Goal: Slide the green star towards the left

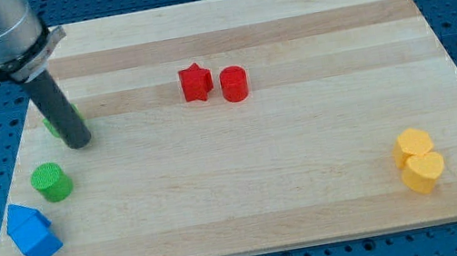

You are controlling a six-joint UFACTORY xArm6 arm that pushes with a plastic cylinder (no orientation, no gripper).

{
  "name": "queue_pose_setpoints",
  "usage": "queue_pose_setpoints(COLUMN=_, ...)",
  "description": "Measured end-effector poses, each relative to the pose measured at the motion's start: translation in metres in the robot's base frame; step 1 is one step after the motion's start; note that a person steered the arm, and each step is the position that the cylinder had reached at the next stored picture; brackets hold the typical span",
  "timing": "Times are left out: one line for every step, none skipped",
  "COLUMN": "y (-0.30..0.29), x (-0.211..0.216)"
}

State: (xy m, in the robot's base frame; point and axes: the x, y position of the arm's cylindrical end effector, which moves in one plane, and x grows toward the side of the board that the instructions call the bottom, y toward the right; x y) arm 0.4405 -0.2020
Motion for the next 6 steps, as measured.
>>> queue_pose_setpoints(y=0.044, x=-0.028)
queue_pose_setpoints(y=0.04, x=-0.058)
queue_pose_setpoints(y=-0.023, x=-0.05)
queue_pose_setpoints(y=-0.059, x=-0.023)
queue_pose_setpoints(y=-0.062, x=0.0)
queue_pose_setpoints(y=-0.05, x=-0.009)
